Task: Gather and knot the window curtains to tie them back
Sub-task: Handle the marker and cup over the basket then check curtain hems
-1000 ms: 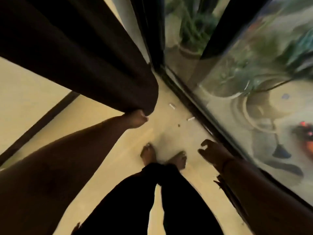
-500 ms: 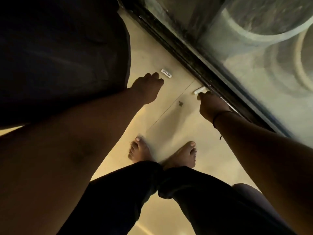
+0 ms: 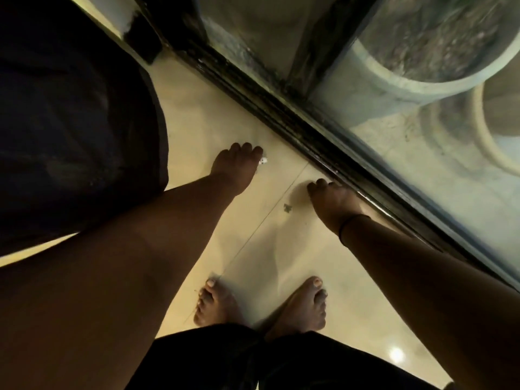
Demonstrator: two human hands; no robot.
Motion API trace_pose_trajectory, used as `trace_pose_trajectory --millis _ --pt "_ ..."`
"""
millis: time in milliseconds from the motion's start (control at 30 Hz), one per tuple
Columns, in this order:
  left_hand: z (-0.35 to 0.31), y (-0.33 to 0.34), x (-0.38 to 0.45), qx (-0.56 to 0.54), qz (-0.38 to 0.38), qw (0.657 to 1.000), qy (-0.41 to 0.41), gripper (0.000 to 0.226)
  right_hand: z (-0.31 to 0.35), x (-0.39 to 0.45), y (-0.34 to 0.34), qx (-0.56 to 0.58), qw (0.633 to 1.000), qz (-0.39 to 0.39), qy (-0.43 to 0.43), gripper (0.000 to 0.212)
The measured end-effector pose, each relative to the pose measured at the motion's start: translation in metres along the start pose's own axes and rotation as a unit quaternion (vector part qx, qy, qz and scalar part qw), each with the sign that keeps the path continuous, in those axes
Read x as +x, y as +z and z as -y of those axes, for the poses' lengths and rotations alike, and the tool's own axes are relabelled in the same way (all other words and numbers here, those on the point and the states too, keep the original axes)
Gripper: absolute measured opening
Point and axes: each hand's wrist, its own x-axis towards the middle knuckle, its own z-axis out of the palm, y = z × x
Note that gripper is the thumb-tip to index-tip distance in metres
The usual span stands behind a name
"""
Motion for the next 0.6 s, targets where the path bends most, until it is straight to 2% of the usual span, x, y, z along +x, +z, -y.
trace_pose_trajectory --millis 100,167,267,367,467,600 --pt "-0.011 0.004 -0.014 -0.074 0.028 0.995 -0.063 0.028 0.011 -0.021 0.008 0.062 0.997 0.040 0.030 0.029" --pt "-0.019 0.001 -0.034 -0.153 0.068 0.978 -0.126 0.028 0.022 -0.045 0.007 0.121 0.989 0.054 0.061 0.026" --pt "-0.033 -0.017 -0.089 -0.289 0.131 0.924 -0.215 0.030 0.036 -0.093 -0.008 0.214 0.968 0.094 0.093 0.023" --pt "-0.049 -0.048 -0.168 -0.382 0.175 0.866 -0.270 0.031 0.048 -0.154 -0.036 0.305 0.937 0.124 0.115 0.027" --pt "-0.062 -0.090 -0.255 -0.453 0.210 0.809 -0.310 0.025 0.054 -0.219 -0.076 0.337 0.930 0.122 0.081 0.030" --pt "-0.076 -0.181 -0.357 -0.506 0.241 0.774 -0.294 0.050 0.056 -0.309 -0.147 0.327 0.938 0.112 0.014 0.038"
